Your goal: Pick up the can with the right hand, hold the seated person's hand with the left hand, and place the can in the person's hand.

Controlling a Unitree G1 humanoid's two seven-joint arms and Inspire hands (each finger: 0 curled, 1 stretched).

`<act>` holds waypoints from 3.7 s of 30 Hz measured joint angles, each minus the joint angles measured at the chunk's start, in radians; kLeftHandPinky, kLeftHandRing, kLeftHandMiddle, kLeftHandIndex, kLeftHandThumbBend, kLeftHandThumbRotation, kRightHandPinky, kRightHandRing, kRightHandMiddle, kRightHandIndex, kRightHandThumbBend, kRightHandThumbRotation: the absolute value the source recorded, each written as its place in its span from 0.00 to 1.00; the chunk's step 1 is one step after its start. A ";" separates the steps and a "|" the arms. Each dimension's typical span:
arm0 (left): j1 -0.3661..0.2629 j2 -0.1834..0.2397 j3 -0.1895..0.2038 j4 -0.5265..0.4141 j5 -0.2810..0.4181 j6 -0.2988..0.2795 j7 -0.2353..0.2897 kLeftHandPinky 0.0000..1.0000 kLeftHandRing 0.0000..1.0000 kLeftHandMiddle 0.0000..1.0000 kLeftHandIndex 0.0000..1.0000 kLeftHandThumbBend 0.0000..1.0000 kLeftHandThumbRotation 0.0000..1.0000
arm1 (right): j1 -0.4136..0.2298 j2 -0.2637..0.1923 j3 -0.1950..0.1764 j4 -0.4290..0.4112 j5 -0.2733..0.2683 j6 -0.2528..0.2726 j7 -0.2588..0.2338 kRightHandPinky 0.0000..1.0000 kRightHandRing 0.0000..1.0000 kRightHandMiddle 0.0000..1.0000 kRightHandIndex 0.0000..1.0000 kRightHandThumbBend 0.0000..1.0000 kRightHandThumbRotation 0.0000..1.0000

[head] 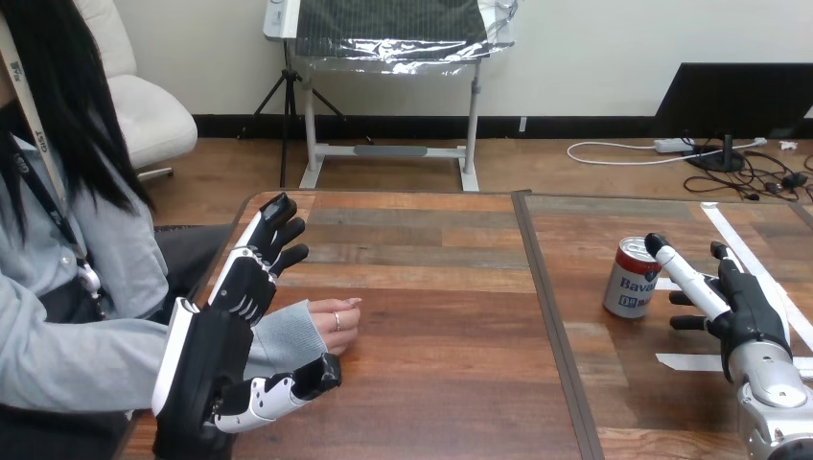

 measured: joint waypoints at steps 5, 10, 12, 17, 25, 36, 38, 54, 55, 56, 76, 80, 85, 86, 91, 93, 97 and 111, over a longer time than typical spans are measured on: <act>0.002 0.001 0.000 0.000 0.000 0.000 0.002 0.85 0.91 0.94 0.92 1.00 0.55 | 0.000 0.000 0.000 0.000 0.000 0.000 0.000 0.63 0.77 0.82 1.00 1.00 0.67; 0.003 0.001 0.000 0.000 0.001 0.000 0.005 0.85 0.91 0.94 0.92 1.00 0.55 | 0.000 0.000 0.001 0.000 0.000 0.000 0.000 0.63 0.77 0.83 1.00 1.00 0.67; 0.004 0.002 0.000 0.000 0.003 0.000 0.006 0.85 0.91 0.94 0.92 1.00 0.55 | 0.000 0.000 0.001 0.000 0.000 0.000 0.001 0.63 0.78 0.84 1.00 1.00 0.66; 0.004 0.003 0.000 0.000 0.004 0.000 0.007 0.85 0.91 0.94 0.92 1.00 0.55 | 0.000 0.000 0.004 0.000 -0.002 0.000 0.001 0.65 0.79 0.85 1.00 1.00 0.67; 0.006 0.003 0.000 0.000 0.004 0.000 0.008 0.85 0.92 0.94 0.93 1.00 0.55 | 0.000 0.000 0.013 0.000 -0.015 0.000 0.000 0.61 0.75 0.81 1.00 1.00 0.67; 0.015 0.005 -0.003 0.000 -0.001 0.001 0.002 0.86 0.92 0.94 0.93 1.00 0.54 | -0.002 0.000 0.014 0.000 -0.016 0.000 0.000 0.51 0.65 0.75 1.00 1.00 0.67; 0.018 0.005 -0.003 0.000 -0.001 0.001 0.001 0.85 0.92 0.94 0.93 1.00 0.55 | -0.003 0.000 0.014 0.000 -0.016 0.000 0.000 0.48 0.63 0.73 1.00 1.00 0.67; 0.030 0.007 -0.001 0.000 0.010 0.001 0.010 0.85 0.91 0.94 0.93 1.00 0.56 | -0.005 0.000 0.014 0.000 -0.017 0.000 0.001 0.53 0.67 0.76 1.00 1.00 0.68; 0.030 0.007 -0.001 0.000 0.010 0.001 0.010 0.85 0.91 0.94 0.93 1.00 0.56 | -0.005 0.000 0.014 0.000 -0.018 0.000 0.001 0.52 0.65 0.77 1.00 1.00 0.68; 0.031 0.007 -0.001 0.000 0.010 0.001 0.010 0.85 0.91 0.94 0.93 1.00 0.56 | -0.005 0.000 0.014 0.000 -0.018 0.000 0.001 0.49 0.62 0.77 1.00 1.00 0.68; 0.032 0.007 -0.003 0.000 0.003 0.001 0.008 0.85 0.92 0.94 0.93 1.00 0.55 | -0.006 0.000 0.015 0.000 -0.018 -0.008 0.001 0.62 0.76 0.84 1.00 1.00 0.69; 0.032 0.007 -0.004 0.000 -0.001 0.002 0.003 0.85 0.92 0.94 0.93 1.00 0.55 | -0.007 0.000 0.015 0.000 -0.018 -0.010 0.001 0.60 0.73 0.80 1.00 1.00 0.69; 0.032 0.007 -0.003 0.000 -0.002 0.002 0.002 0.85 0.92 0.94 0.93 1.00 0.55 | -0.009 0.000 0.014 0.000 -0.017 -0.011 0.002 0.67 0.81 0.86 1.00 1.00 0.69; 0.032 0.007 -0.003 0.000 -0.002 0.002 0.002 0.85 0.92 0.94 0.93 1.00 0.55 | -0.009 0.000 0.013 0.000 -0.015 -0.012 0.004 0.69 0.83 0.88 1.00 1.00 0.69; 0.032 0.007 -0.003 0.000 0.000 0.002 0.003 0.85 0.92 0.94 0.93 1.00 0.55 | -0.011 0.000 0.007 0.000 -0.005 -0.022 0.020 0.75 0.88 0.94 1.00 1.00 0.67; 0.032 0.007 -0.003 0.000 0.000 0.002 0.003 0.85 0.92 0.94 0.93 1.00 0.55 | -0.011 0.001 0.005 0.000 0.001 -0.027 0.026 0.77 0.89 0.96 1.00 1.00 0.66; 0.032 0.007 -0.003 0.000 0.000 0.002 0.003 0.85 0.92 0.94 0.93 1.00 0.54 | -0.015 0.001 0.002 0.000 0.006 -0.031 0.029 0.77 0.88 0.95 1.00 1.00 0.65; 0.032 0.007 -0.003 0.000 -0.001 0.001 0.002 0.85 0.92 0.95 0.93 1.00 0.55 | -0.028 0.001 -0.002 0.000 0.008 -0.032 0.030 0.71 0.85 0.92 1.00 1.00 0.65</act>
